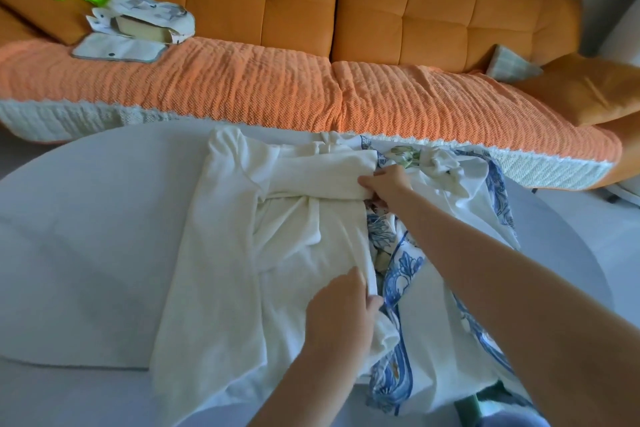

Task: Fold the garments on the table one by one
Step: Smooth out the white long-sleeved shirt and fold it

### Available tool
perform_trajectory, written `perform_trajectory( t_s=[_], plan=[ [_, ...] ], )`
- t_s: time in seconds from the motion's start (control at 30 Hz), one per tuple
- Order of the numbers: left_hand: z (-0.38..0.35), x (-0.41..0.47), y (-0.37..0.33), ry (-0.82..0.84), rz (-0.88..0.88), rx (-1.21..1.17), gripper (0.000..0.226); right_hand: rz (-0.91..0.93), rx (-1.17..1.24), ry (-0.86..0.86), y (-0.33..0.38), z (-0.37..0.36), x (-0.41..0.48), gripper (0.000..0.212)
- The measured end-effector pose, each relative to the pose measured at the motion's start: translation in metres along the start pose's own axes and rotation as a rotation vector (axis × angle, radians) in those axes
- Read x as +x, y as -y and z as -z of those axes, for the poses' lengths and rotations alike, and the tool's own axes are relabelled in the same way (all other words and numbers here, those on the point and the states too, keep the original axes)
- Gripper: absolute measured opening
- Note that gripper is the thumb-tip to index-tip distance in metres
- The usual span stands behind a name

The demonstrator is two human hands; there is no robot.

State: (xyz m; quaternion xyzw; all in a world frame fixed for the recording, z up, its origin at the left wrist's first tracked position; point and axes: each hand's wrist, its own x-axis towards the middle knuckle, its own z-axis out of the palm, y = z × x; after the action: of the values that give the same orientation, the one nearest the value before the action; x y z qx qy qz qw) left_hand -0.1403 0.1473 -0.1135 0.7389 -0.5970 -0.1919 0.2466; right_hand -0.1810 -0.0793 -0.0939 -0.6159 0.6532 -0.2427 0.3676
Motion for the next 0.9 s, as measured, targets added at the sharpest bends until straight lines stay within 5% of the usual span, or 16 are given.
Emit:
perform_trajectory(
  t_s=[0.1,0.2,0.37,0.5,0.63,0.73,0.9],
  plan=[
    [0.01,-0.017,0.008,0.041,0.034,-0.19,0.026,0.065,-0.007,-0.064,0.0,-0.002,0.004,0.018],
    [0.015,-0.024,0.011,0.072,0.036,-0.065,0.028,0.071,-0.042,-0.072,0.002,-0.003,-0.002,0.013],
    [0.011,-0.023,-0.004,-0.147,0.054,0.148,0.076,-0.124,0.148,0.047,0.01,0.0,-0.01,0.038],
    [0.008,-0.028,-0.015,-0.021,-0.04,0.184,0.05,-0.229,0.309,0.105,0.014,-0.002,-0.01,0.052],
    [0.013,-0.023,-0.002,0.059,0.122,-0.061,0.007,-0.226,0.421,0.095,0.017,-0.008,-0.009,0.057],
    [0.028,-0.029,0.013,0.026,0.14,-0.285,0.012,-0.068,0.408,0.031,0.027,-0.014,-0.01,0.041],
    [0.058,-0.047,0.031,-0.083,0.168,-0.55,0.011,0.24,0.042,-0.008,0.077,-0.036,-0.031,0.053]
  ],
)
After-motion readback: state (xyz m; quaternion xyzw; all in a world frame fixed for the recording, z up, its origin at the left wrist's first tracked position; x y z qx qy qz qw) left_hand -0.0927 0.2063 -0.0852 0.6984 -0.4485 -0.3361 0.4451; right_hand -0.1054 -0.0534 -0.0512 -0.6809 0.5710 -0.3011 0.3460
